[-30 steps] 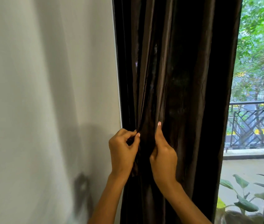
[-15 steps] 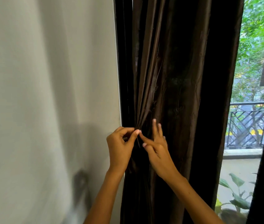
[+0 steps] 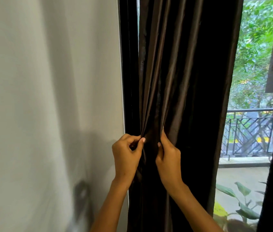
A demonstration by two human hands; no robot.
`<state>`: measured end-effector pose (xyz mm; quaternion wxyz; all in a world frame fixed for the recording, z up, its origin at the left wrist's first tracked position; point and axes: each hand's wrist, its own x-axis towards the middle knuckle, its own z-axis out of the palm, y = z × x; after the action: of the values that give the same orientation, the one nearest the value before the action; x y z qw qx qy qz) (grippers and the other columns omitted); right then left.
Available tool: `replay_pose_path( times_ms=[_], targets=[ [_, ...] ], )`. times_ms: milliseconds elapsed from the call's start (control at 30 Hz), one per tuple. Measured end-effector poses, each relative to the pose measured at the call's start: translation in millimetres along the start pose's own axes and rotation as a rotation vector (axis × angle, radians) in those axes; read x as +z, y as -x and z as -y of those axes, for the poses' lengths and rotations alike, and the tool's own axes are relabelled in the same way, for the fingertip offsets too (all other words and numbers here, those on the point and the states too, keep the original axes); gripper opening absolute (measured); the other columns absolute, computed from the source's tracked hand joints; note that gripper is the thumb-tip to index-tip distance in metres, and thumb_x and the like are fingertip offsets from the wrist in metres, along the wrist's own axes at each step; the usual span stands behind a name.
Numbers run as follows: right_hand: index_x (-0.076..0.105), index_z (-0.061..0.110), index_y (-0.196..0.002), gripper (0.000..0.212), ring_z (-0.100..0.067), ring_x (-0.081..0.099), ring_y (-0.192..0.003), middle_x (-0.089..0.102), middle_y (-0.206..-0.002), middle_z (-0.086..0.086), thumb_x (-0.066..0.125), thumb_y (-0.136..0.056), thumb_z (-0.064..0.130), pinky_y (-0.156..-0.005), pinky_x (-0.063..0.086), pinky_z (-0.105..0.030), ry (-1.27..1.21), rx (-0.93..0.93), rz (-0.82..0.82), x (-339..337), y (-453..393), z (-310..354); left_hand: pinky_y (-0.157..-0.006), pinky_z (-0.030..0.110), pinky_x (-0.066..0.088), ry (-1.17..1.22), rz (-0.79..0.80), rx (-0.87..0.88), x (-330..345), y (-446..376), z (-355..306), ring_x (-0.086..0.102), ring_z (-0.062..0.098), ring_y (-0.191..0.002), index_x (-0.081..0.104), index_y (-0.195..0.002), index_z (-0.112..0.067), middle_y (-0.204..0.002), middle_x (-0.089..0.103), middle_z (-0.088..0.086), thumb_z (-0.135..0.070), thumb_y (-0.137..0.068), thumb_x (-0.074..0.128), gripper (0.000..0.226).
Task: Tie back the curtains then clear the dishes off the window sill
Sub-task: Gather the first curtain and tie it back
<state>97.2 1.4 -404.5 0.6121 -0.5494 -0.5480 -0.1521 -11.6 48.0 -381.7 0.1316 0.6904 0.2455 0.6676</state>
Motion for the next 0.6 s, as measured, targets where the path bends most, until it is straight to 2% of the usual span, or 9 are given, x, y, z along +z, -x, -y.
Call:
replay_pose_path(
  times_ms=[67,133,167,233,333,400,467,533,600],
  targets=[
    [0.016,0.017,-0.147,0.071,-0.014,0.059,-0.113,0.045,-0.144,-0.009,0.051,-0.090,-0.009,-0.096,0.039,-0.005,-0.014,-0.015,0.101,-0.7,2.9,1.7,-0.067,0.006,0.048,0.011,0.004,0.004,0.1,1.7,-0.9,0.064,0.002,-0.076,0.074,-0.087,-0.013,-0.076,0.066,-0.008,-0.013,-0.080,0.074,0.007],
    [0.010,0.023,-0.145,0.059,-0.008,0.032,-0.137,0.016,-0.157,0.003,0.043,-0.099,0.013,-0.101,0.023,0.002,-0.069,-0.013,0.214,-2.1,2.5,2.5,-0.067,0.008,0.049,0.044,0.020,-0.010,-0.4,2.8,-2.9,0.064,0.002,-0.075,0.074,-0.086,-0.016,-0.076,0.067,-0.008,-0.014,-0.080,0.074,0.007],
    [0.010,0.025,-0.147,0.055,-0.003,0.019,-0.141,0.008,-0.157,0.009,0.037,-0.100,0.027,-0.105,0.018,0.000,-0.095,0.000,0.278,-2.3,2.4,3.7,-0.066,0.009,0.049,0.069,0.036,-0.024,-0.9,3.0,-4.2,0.065,0.002,-0.075,0.074,-0.086,-0.017,-0.076,0.067,-0.008,-0.015,-0.080,0.074,0.006],
    [0.015,0.023,-0.150,0.058,0.004,0.004,-0.143,0.002,-0.157,0.016,0.030,-0.097,0.042,-0.115,0.013,-0.013,-0.146,0.027,0.369,-2.5,4.5,1.1,-0.067,0.011,0.050,0.120,0.070,-0.049,-0.6,3.3,-7.5,0.065,0.003,-0.075,0.074,-0.086,-0.019,-0.076,0.068,-0.008,-0.017,-0.080,0.073,0.006],
    [0.020,0.024,-0.149,0.058,0.009,-0.002,-0.141,0.002,-0.155,0.023,0.028,-0.096,0.048,-0.120,0.010,-0.029,-0.243,0.104,0.382,-4.1,5.3,-2.5,-0.067,0.012,0.051,0.166,0.105,-0.072,1.5,3.8,-13.0,0.066,0.004,-0.074,0.074,-0.087,-0.019,-0.076,0.069,-0.007,-0.028,-0.077,0.072,0.014],
    [0.022,0.030,-0.147,0.063,0.006,-0.009,-0.142,-0.002,-0.155,0.023,0.022,-0.093,0.063,-0.121,0.003,-0.037,-0.217,0.087,0.364,-4.4,7.1,-3.8,-0.066,0.010,0.050,0.143,0.102,-0.077,2.4,2.2,-14.2,0.065,0.003,-0.073,0.075,-0.087,-0.016,-0.075,0.069,-0.008,-0.033,-0.073,0.074,0.022],
    [0.027,0.038,-0.142,0.063,-0.002,-0.018,-0.143,-0.012,-0.157,0.017,0.018,-0.089,0.070,-0.118,-0.006,-0.040,-0.065,0.019,0.274,-7.4,6.7,-7.4,-0.065,0.008,0.049,0.094,0.085,-0.071,3.0,0.3,-11.7,0.065,0.000,-0.072,0.075,-0.085,-0.017,-0.074,0.067,-0.013,-0.026,-0.074,0.077,0.014],
    [0.028,0.036,-0.144,0.059,-0.013,-0.022,-0.144,-0.018,-0.158,0.005,0.033,-0.092,0.063,-0.117,-0.004,-0.042,0.060,0.052,0.053,-10.7,1.4,-14.8,-0.065,0.006,0.048,0.063,0.062,-0.069,2.5,-1.0,-7.7,0.064,-0.002,-0.072,0.075,-0.083,-0.017,-0.073,0.066,-0.016,-0.019,-0.077,0.077,0.007],
    [0.009,0.029,-0.151,0.082,-0.018,-0.014,-0.145,-0.015,-0.159,-0.001,0.054,-0.088,0.054,-0.118,0.005,-0.044,-0.015,0.248,-0.092,-16.4,-7.7,-17.2,-0.065,0.005,0.047,0.055,0.052,-0.077,2.2,-1.9,-4.7,0.064,-0.003,-0.072,0.074,-0.082,-0.016,-0.072,0.065,-0.016,-0.017,-0.077,0.077,0.006]
  ],
)
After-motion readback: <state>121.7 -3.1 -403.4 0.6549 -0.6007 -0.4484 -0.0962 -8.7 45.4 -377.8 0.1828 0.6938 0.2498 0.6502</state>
